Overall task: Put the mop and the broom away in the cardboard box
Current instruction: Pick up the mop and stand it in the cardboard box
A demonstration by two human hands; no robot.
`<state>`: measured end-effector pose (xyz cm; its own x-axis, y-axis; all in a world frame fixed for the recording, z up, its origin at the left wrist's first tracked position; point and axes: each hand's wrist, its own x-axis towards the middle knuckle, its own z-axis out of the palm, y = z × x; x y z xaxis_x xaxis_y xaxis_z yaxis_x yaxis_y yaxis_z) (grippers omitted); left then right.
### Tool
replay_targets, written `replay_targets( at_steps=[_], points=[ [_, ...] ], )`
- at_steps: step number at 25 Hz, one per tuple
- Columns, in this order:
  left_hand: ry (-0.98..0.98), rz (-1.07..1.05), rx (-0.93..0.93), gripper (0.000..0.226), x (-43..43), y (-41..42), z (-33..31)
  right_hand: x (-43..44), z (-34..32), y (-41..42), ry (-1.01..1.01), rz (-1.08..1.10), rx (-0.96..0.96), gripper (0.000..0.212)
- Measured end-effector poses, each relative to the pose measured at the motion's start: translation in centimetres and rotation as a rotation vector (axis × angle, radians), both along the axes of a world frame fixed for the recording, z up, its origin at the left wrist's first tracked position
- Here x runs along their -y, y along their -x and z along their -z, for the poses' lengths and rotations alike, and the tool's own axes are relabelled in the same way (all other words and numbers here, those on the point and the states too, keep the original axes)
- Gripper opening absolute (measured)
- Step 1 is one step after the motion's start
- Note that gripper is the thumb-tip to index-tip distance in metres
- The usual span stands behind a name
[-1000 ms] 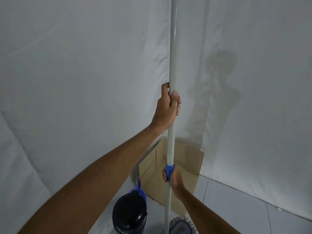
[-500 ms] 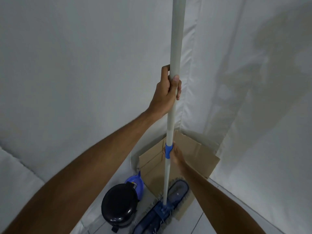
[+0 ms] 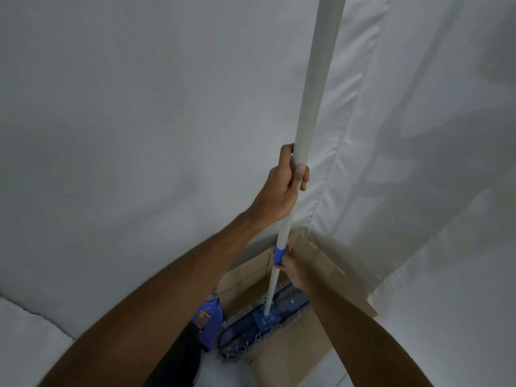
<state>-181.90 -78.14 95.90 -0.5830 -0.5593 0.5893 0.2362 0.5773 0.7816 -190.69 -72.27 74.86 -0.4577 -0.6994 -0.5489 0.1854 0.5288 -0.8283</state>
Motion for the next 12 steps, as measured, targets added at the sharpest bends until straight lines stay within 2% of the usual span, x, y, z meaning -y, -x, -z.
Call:
replay_targets(
  at_steps=[5,9,12],
  points=[
    [-0.074,-0.105,0.155,0.009,4.5,5.4,5.8,5.4,3.6,5.3,-0.032,0.016,0.107,0.025],
    [-0.088,-0.124,0.308,0.008,6.9,10.0,8.8,8.1,6.3,10.0,-0.024,0.002,0.155,0.026],
    [-0.17,-0.269,0.308,0.01,8.3,13.3,10.9,9.1,6.4,12.3,-0.022,-0.046,0.183,0.028]
  ],
)
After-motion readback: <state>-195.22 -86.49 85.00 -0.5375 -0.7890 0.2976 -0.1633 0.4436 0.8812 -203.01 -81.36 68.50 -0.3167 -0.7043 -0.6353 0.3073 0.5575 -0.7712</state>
